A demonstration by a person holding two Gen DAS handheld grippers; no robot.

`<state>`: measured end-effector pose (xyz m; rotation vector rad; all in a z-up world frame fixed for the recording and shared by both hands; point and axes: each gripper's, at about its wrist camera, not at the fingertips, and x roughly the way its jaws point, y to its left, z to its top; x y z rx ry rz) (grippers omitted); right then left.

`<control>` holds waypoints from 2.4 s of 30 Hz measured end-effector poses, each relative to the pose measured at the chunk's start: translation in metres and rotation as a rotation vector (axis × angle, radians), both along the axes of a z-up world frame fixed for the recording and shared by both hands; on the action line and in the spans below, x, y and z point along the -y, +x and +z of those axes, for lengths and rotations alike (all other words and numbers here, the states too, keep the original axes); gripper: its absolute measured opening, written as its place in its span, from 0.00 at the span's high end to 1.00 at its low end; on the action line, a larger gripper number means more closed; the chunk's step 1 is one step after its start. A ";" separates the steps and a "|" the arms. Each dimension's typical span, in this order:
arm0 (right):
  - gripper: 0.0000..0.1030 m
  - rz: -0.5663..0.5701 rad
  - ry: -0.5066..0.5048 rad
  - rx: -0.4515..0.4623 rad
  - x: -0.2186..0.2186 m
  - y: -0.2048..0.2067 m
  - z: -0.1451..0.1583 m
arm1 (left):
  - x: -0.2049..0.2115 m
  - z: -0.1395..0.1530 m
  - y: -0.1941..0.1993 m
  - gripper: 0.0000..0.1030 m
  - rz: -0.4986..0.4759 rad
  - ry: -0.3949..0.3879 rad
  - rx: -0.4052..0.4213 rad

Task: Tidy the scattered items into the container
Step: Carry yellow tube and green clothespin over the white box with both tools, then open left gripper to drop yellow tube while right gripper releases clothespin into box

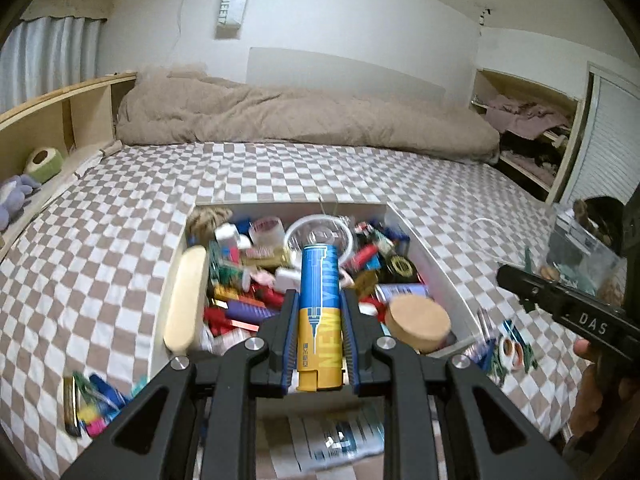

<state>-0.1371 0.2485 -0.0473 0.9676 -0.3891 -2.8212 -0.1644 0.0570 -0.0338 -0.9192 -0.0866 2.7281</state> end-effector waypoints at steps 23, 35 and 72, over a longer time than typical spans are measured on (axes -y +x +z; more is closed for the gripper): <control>0.90 0.050 0.057 0.095 -0.010 -0.096 0.003 | 0.033 -0.012 -0.095 0.80 0.083 -0.033 0.080; 0.90 0.065 0.063 0.239 -0.002 -0.146 -0.020 | 0.042 -0.049 -0.105 0.80 0.079 -0.047 0.180; 0.90 0.162 0.389 0.469 0.070 -0.218 -0.073 | 0.074 -0.038 -0.090 0.36 0.044 0.107 0.176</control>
